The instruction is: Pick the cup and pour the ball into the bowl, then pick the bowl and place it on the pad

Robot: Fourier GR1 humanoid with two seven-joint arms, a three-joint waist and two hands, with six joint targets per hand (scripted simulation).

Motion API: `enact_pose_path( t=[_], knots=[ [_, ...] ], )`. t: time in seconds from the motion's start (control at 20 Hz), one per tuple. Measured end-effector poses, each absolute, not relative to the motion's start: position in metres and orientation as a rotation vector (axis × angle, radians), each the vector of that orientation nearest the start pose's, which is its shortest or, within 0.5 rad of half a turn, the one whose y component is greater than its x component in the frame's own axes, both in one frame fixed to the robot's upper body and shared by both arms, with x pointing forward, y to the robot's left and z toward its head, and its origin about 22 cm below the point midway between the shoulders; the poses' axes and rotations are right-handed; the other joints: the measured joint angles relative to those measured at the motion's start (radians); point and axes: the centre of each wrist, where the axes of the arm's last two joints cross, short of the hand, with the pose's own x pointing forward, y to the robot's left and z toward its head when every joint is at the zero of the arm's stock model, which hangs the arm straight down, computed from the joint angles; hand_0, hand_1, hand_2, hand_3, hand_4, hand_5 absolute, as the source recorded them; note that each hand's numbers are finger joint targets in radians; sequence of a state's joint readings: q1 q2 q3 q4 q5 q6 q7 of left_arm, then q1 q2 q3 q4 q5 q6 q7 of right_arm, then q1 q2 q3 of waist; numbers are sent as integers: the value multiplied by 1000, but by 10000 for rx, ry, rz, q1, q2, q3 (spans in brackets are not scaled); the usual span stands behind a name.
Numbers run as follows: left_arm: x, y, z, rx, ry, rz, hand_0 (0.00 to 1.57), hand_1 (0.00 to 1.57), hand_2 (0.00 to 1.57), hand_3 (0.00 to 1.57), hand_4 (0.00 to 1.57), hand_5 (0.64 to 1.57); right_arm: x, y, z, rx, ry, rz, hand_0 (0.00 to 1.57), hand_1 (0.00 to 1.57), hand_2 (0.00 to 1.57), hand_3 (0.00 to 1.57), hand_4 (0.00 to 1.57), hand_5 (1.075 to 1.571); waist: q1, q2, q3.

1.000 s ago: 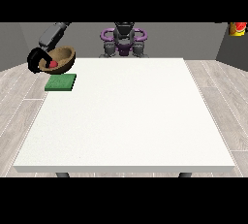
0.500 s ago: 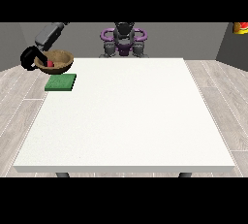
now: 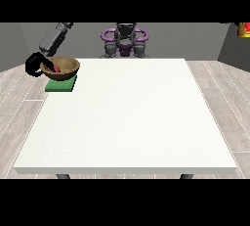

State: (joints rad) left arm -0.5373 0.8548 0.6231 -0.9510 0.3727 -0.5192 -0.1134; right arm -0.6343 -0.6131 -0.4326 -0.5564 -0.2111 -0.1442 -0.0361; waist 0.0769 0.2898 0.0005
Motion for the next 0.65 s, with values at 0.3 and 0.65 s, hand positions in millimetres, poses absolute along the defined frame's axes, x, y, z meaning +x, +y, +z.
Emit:
enact_pose_path(
  t=[0.3,0.65],
  knots=[
    [287,527,219,2380,-19948,-304,0,0,0,0,1208,1569,349,-461,72,-5561,-13368,-3645,0,0,0,0,0,1410,181,50,-3],
    [300,507,207,2181,-19361,-359,0,0,0,0,1190,1569,354,-457,75,-5497,-12604,-2470,0,0,0,0,200,1375,61,-774,2]
  ],
)
